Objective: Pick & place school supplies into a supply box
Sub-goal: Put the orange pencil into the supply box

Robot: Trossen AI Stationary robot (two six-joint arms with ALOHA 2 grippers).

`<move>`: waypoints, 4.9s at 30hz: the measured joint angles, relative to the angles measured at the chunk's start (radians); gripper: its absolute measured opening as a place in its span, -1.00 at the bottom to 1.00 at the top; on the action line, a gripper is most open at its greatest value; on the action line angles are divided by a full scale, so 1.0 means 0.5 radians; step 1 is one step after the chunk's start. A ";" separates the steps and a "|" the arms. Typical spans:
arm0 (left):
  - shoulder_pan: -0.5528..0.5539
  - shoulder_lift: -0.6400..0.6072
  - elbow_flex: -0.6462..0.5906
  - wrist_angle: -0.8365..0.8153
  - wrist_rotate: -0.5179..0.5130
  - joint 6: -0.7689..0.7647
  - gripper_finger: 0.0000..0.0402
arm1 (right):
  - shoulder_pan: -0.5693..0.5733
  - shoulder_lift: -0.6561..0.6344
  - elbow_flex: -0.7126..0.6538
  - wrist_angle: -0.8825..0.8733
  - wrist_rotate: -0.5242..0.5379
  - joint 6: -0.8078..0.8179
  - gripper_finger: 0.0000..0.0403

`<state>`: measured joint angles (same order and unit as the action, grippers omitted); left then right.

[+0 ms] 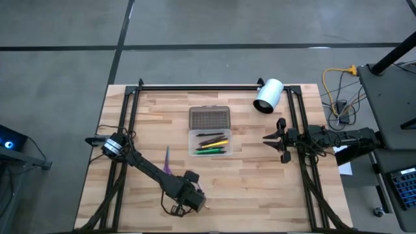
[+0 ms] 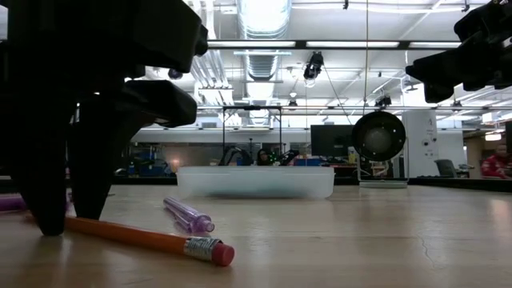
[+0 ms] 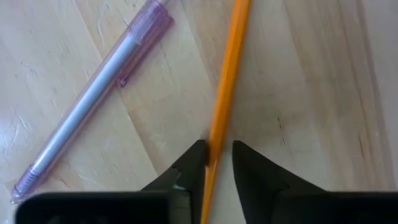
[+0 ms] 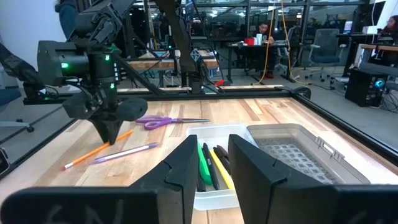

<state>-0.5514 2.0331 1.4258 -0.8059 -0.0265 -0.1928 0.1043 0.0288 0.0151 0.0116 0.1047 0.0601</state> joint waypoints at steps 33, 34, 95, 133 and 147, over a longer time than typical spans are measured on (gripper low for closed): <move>0.003 0.002 0.024 0.000 -0.003 0.001 -0.97 | -0.001 0.000 0.000 0.001 0.000 0.000 -0.61; 0.003 0.001 0.024 0.000 -0.003 0.000 -0.97 | -0.001 0.000 0.000 0.001 0.000 0.000 -0.62; 0.085 -0.054 0.441 -0.604 -0.853 0.001 -0.97 | 0.000 0.000 0.000 0.001 0.000 0.000 -0.65; 0.546 -0.055 0.254 -0.537 -1.895 -0.099 -0.97 | 0.000 0.000 0.000 0.000 0.000 0.000 -0.58; 0.660 -0.055 0.038 -0.042 -1.893 0.122 -0.97 | 0.000 0.000 0.000 0.001 0.000 0.000 -0.66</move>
<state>-0.2214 2.0056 1.4448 -0.8268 -0.9730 -0.1318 0.1043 0.0288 0.0151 0.0120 0.1047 0.0601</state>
